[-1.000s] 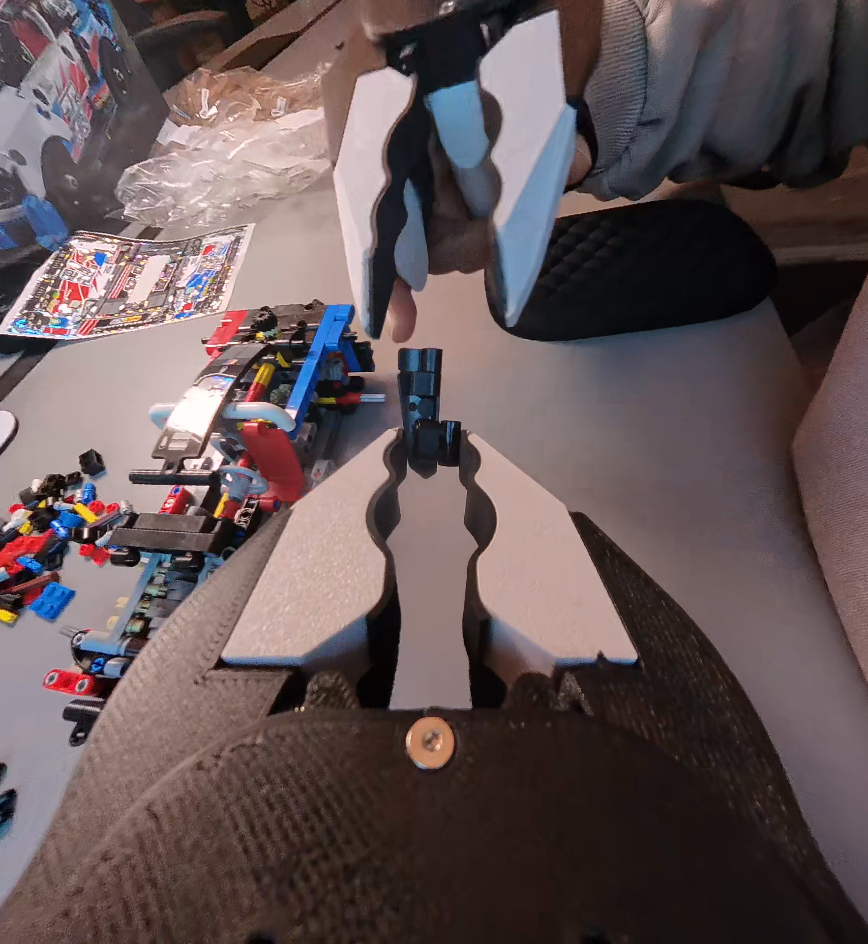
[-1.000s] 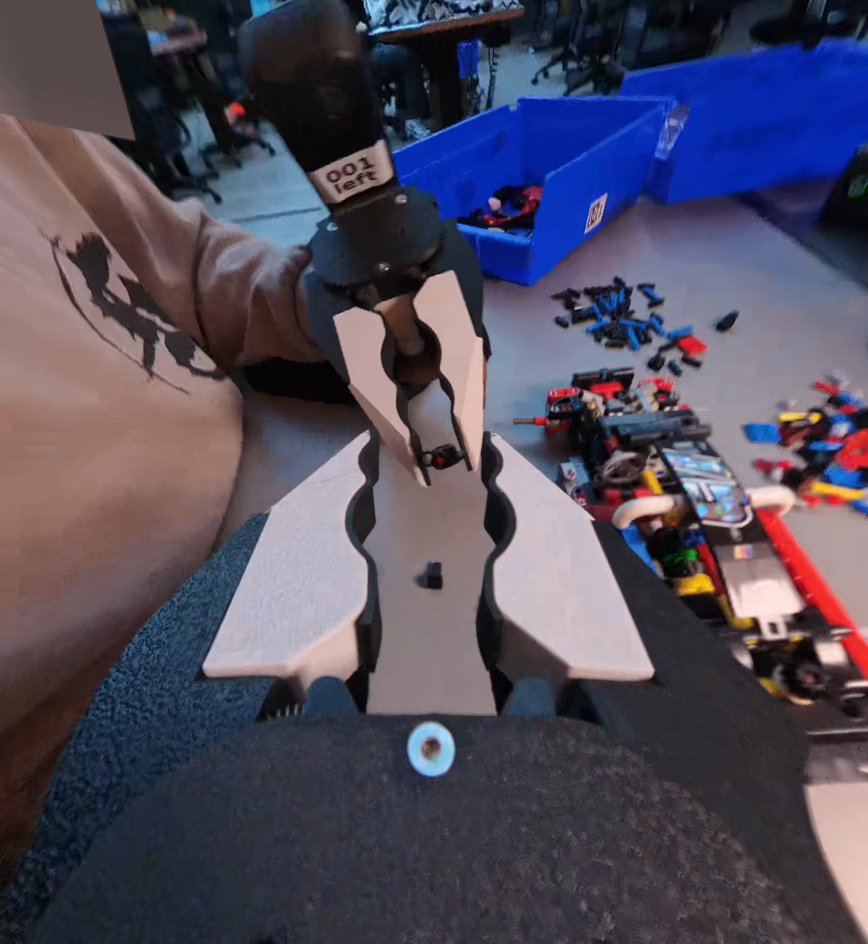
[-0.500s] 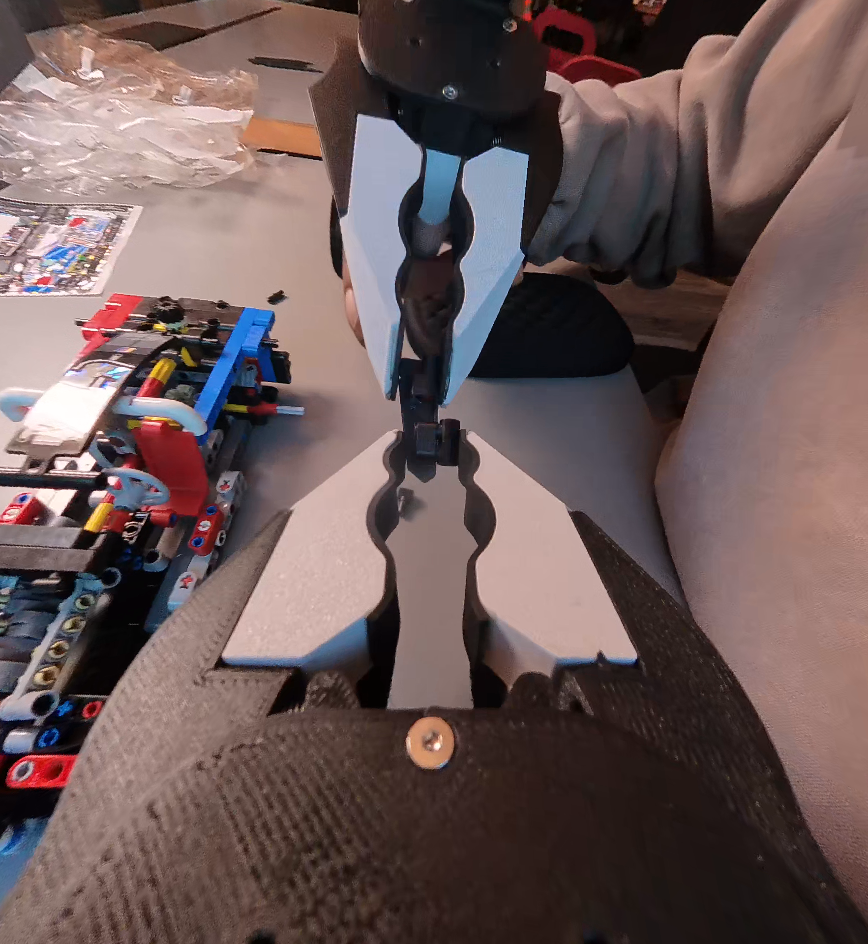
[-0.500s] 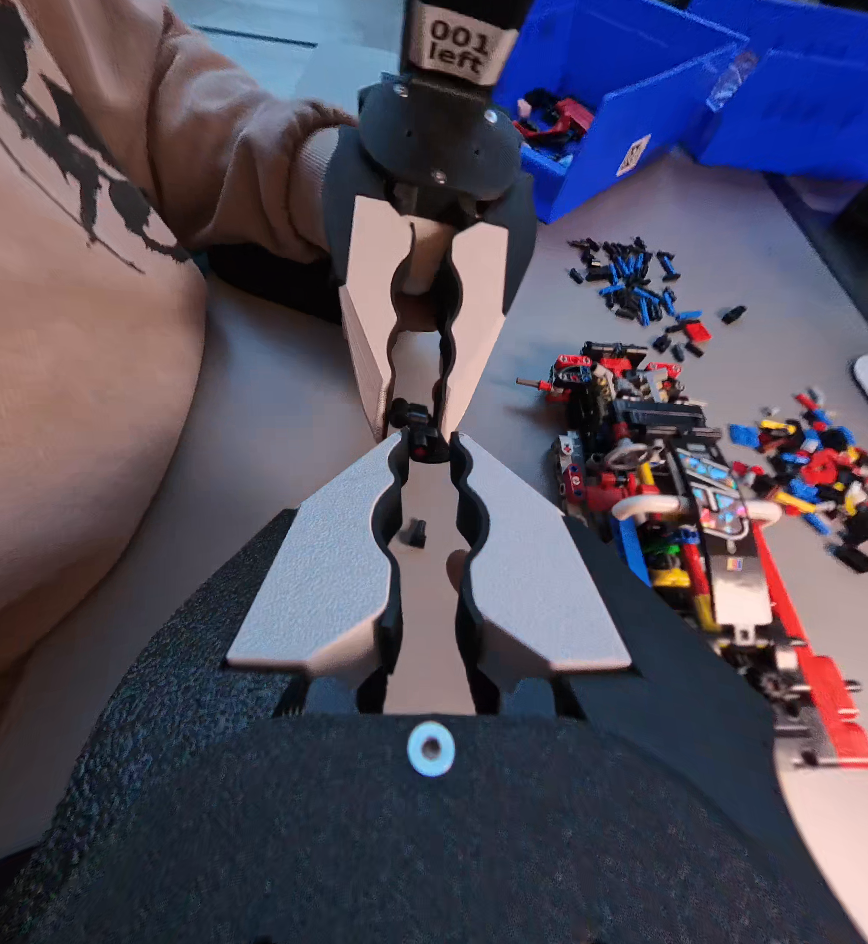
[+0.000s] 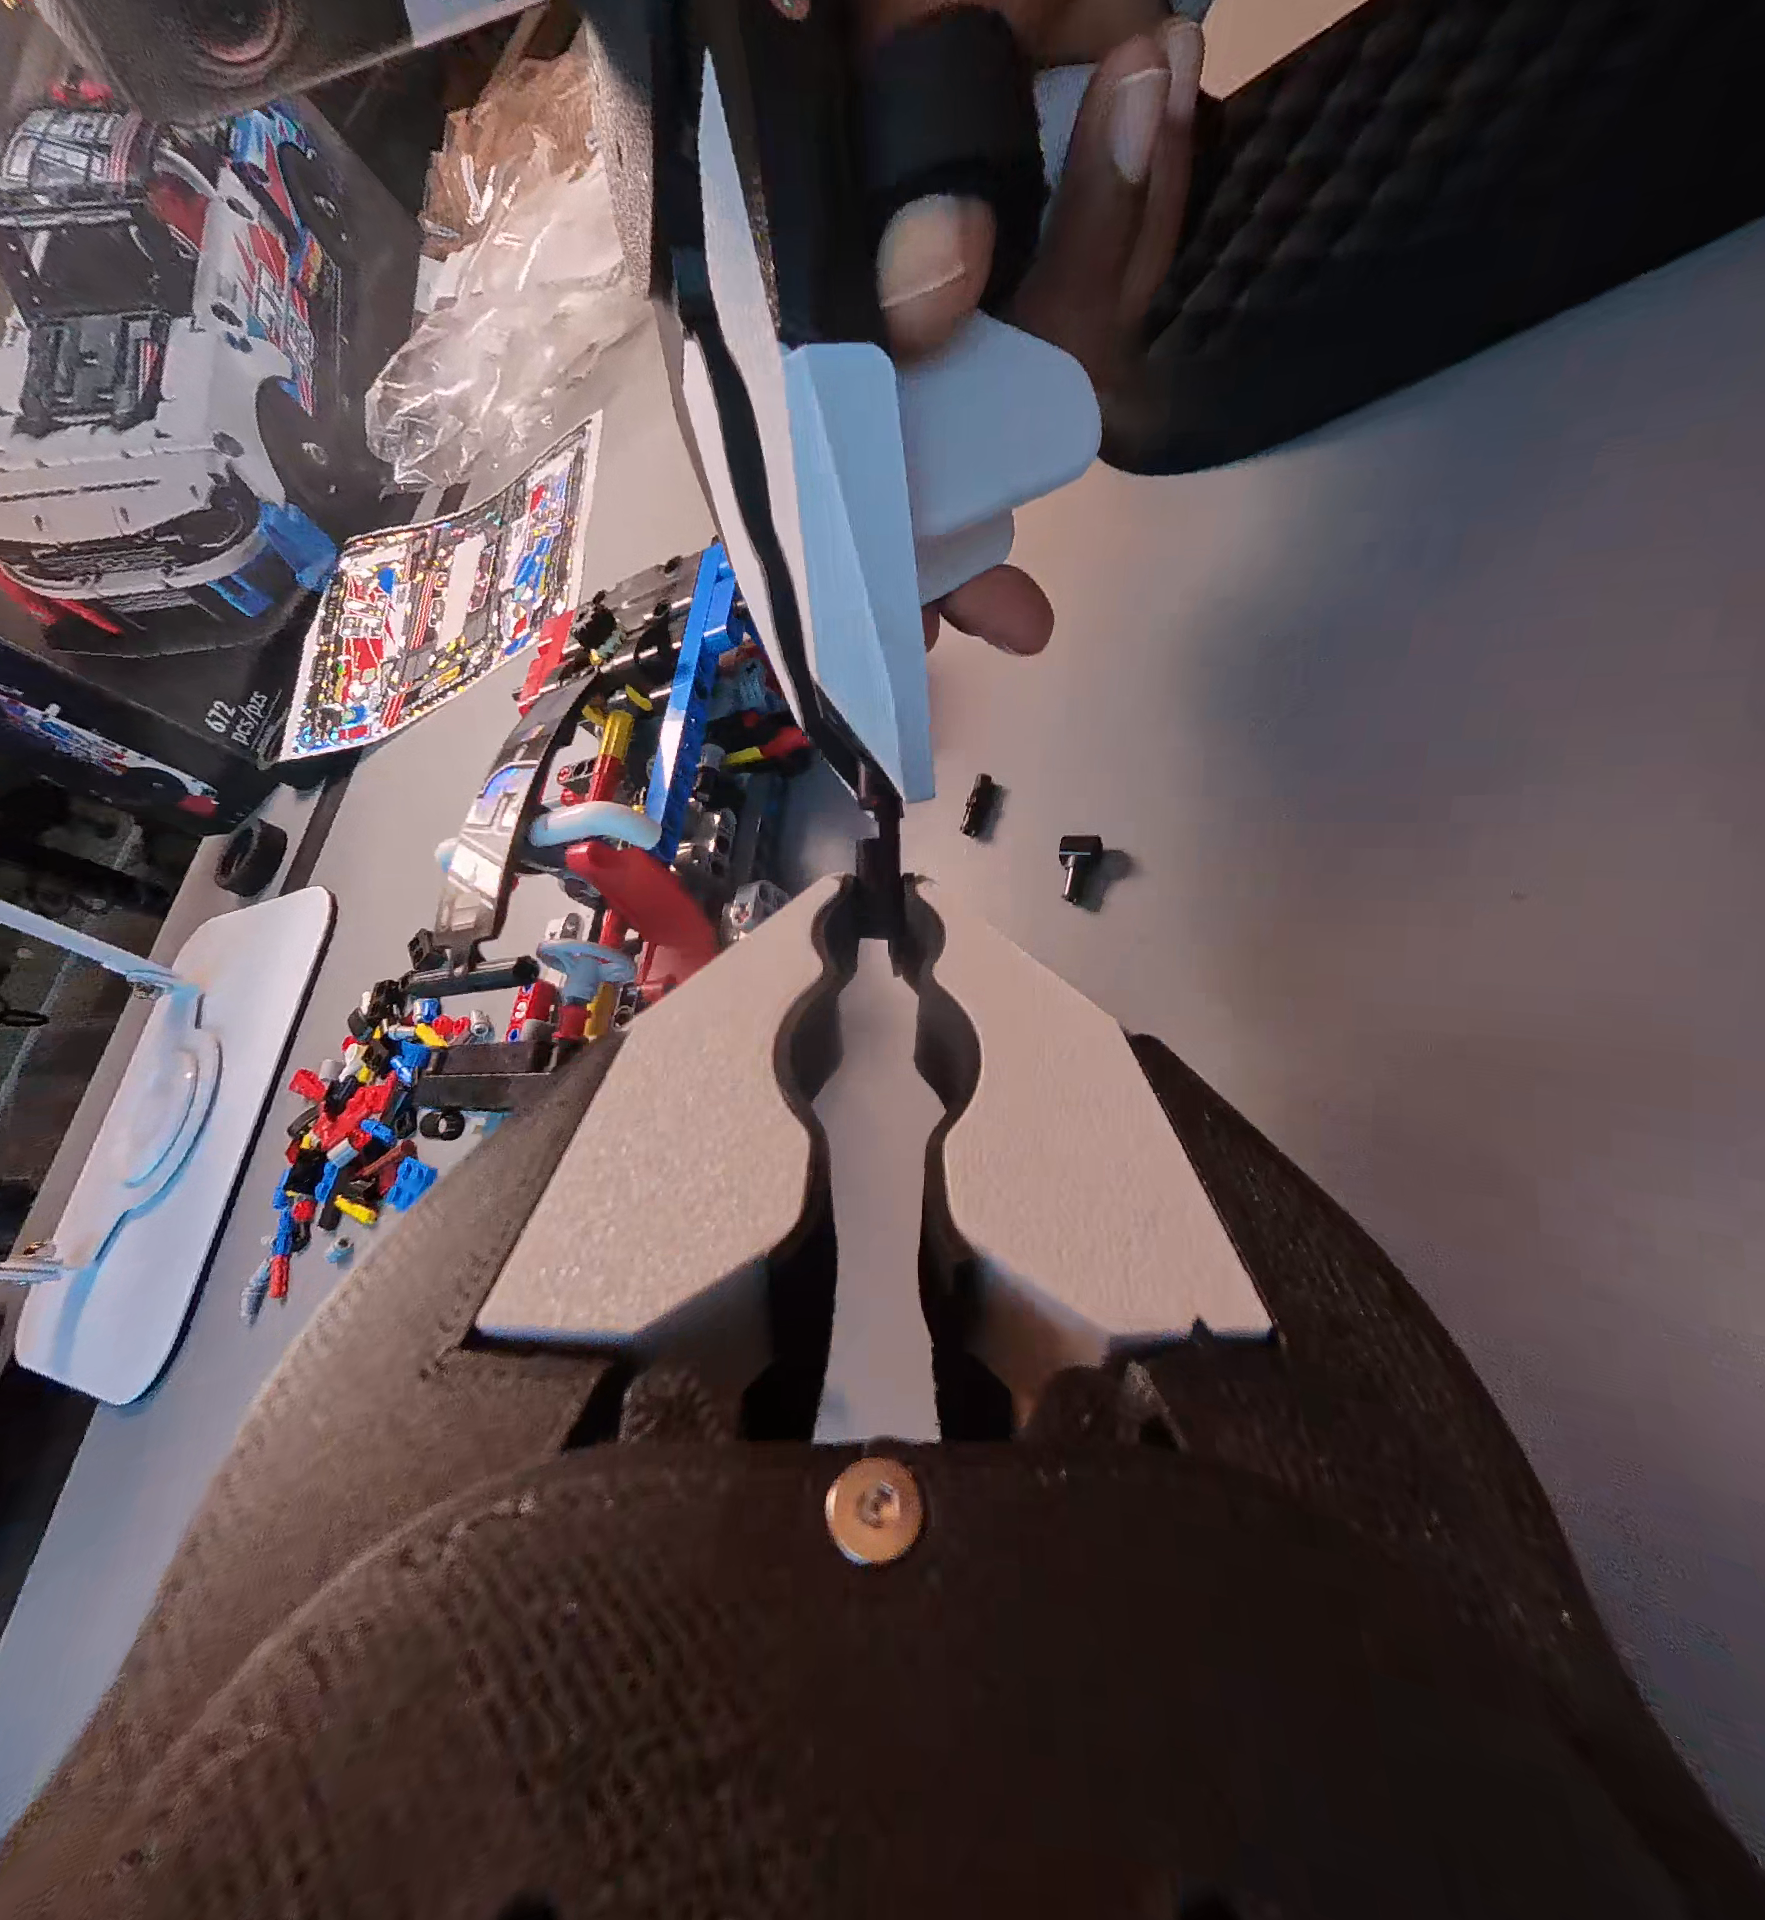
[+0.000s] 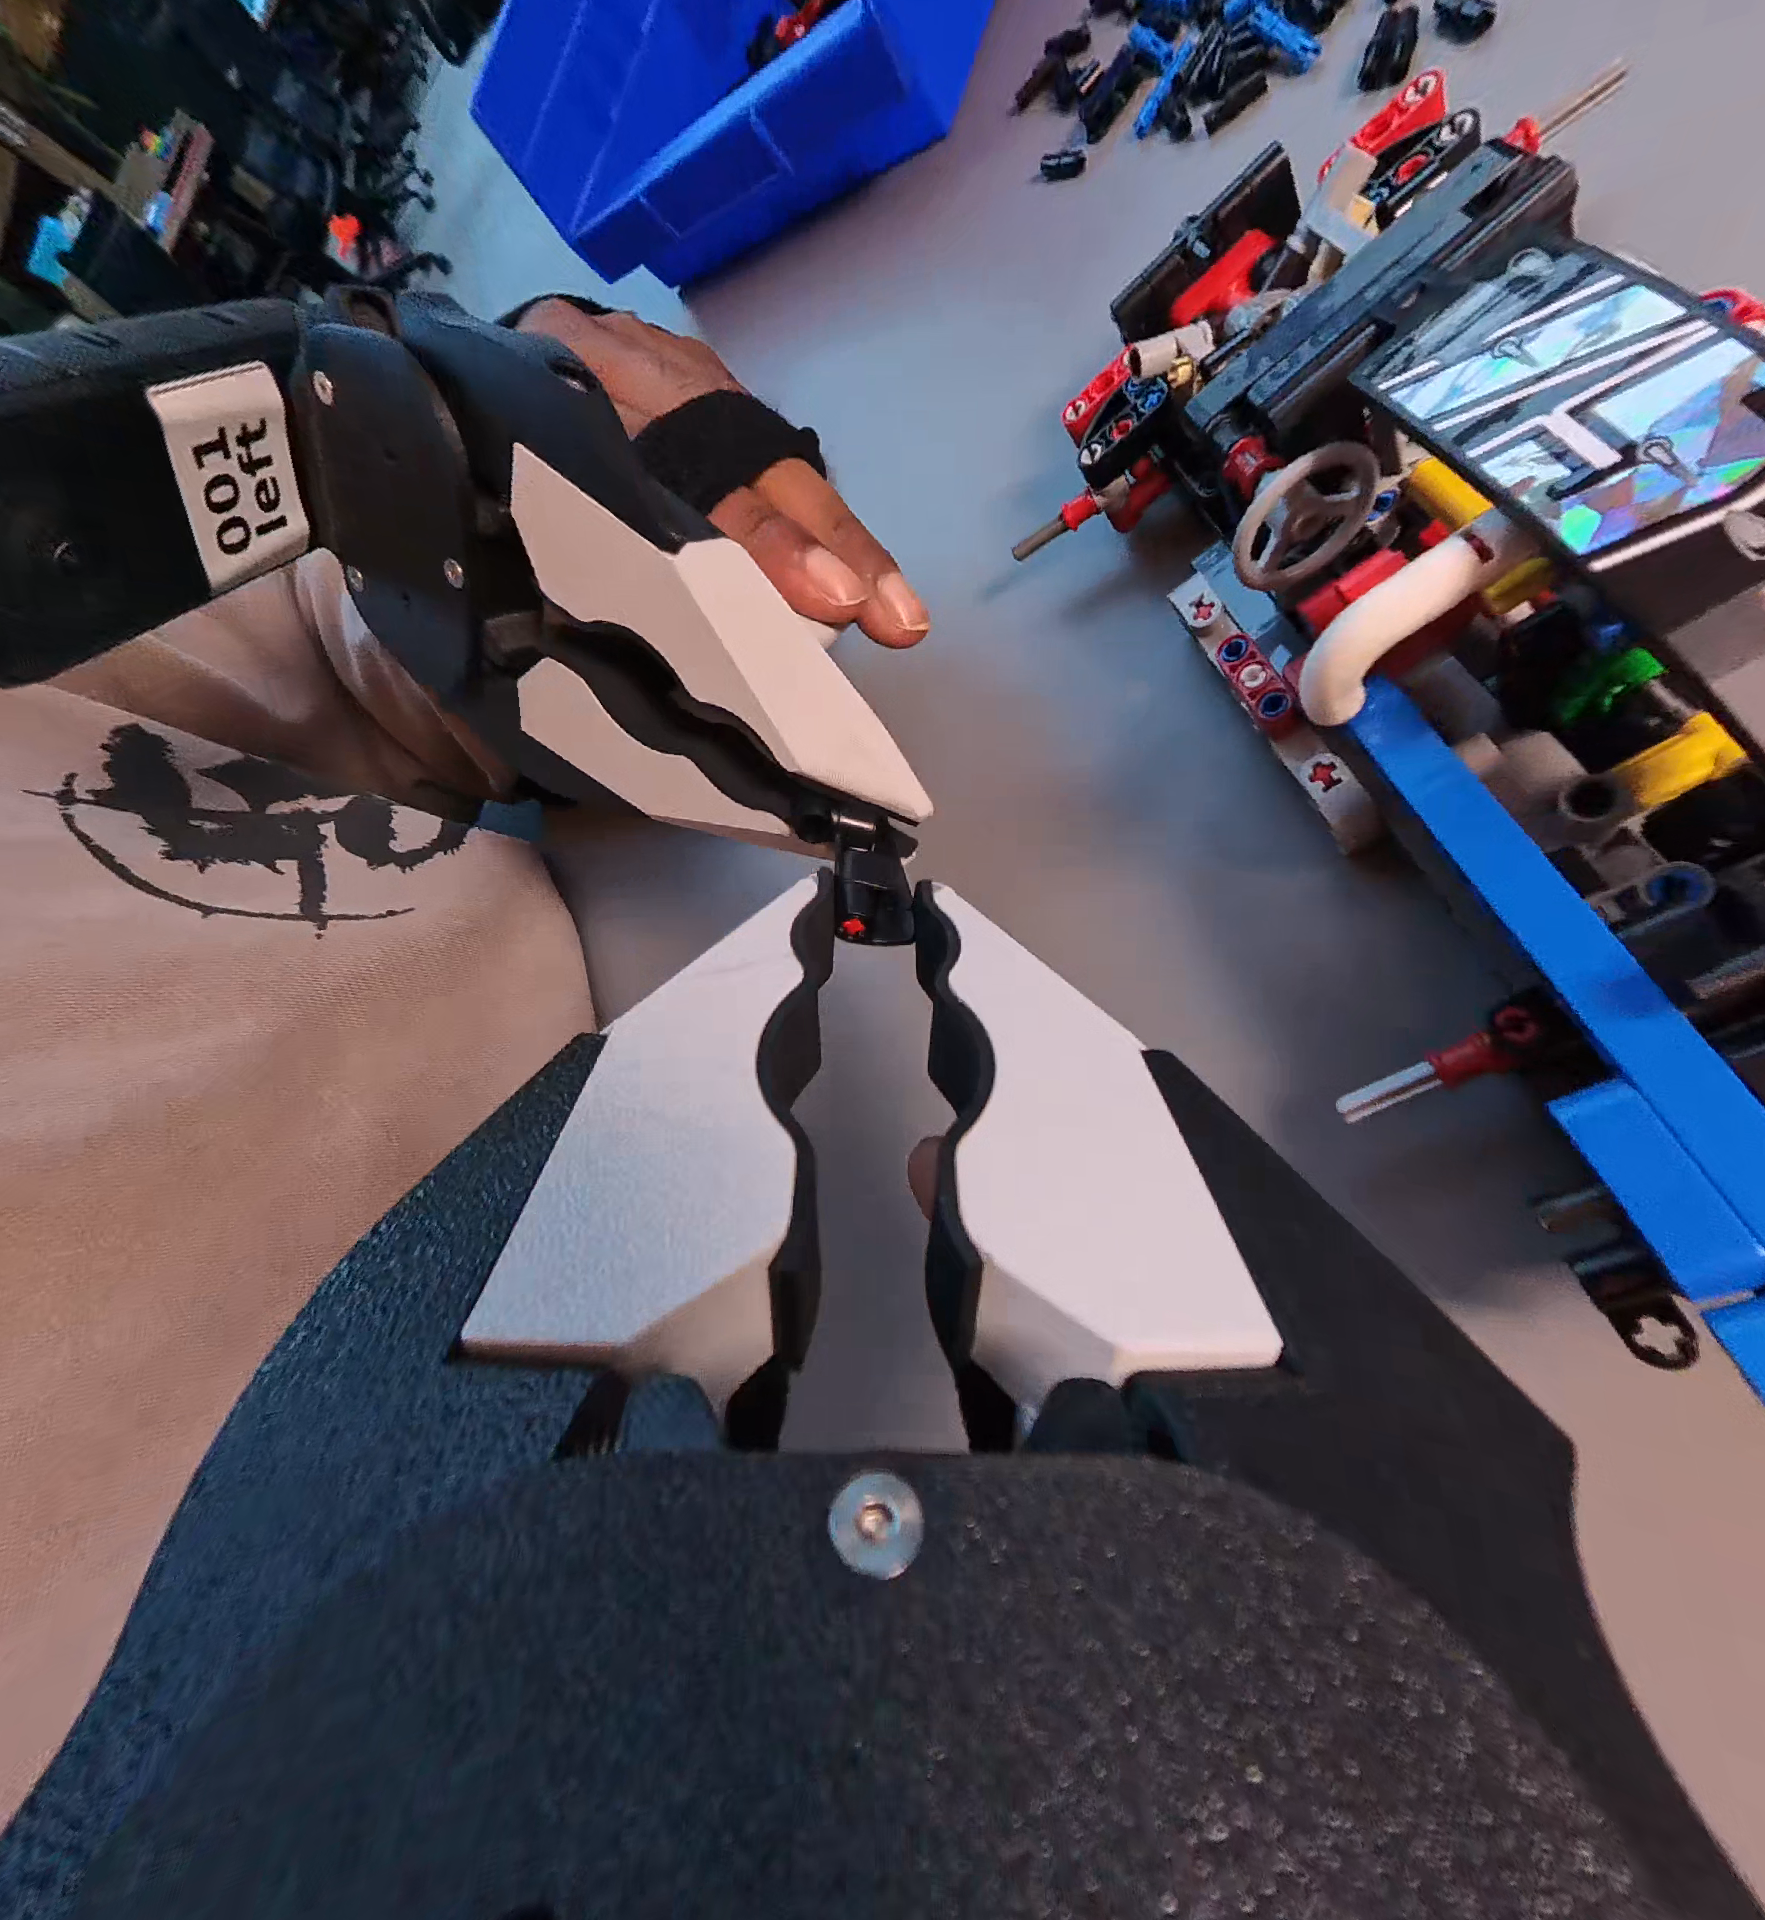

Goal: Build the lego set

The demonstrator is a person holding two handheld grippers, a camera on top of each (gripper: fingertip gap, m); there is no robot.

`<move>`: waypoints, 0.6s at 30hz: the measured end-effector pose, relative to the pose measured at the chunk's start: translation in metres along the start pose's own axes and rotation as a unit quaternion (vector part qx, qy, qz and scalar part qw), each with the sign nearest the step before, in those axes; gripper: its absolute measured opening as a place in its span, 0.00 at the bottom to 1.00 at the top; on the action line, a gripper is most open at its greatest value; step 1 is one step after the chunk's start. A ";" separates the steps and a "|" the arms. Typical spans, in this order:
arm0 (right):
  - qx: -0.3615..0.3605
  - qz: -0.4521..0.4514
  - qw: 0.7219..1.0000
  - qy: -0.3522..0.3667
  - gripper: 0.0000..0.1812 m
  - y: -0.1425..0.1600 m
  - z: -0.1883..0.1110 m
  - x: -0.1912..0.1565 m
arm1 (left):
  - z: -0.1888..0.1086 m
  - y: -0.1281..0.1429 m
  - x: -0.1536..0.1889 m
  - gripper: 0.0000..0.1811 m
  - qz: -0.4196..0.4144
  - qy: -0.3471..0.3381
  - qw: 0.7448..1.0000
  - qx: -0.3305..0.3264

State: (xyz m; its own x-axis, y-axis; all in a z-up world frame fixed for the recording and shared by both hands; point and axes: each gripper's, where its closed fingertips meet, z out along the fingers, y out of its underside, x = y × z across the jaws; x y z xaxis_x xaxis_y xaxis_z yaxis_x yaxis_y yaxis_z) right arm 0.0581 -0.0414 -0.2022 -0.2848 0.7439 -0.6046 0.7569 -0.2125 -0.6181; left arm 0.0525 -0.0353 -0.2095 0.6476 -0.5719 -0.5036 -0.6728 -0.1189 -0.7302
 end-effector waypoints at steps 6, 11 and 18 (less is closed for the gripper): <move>0.000 -0.180 0.982 0.055 0.16 0.002 -0.006 0.011 | -0.004 0.016 -0.008 0.03 -0.103 0.041 0.994 -0.013; -0.102 -0.263 0.951 0.123 0.12 0.049 0.001 0.021 | -0.001 0.043 -0.010 0.03 -0.187 0.066 0.978 -0.066; -0.159 -0.298 0.927 0.161 0.09 0.053 0.016 0.028 | 0.000 0.046 -0.002 0.03 -0.209 0.088 0.971 -0.080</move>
State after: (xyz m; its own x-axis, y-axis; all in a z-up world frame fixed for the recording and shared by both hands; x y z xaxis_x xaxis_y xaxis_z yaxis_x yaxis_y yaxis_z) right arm 0.0808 -0.0421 -0.2597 -0.5561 0.8311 0.0097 0.6719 0.4564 -0.5834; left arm 0.0201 -0.0397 -0.2425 0.8138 -0.5754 -0.0811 -0.4202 -0.4864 -0.7660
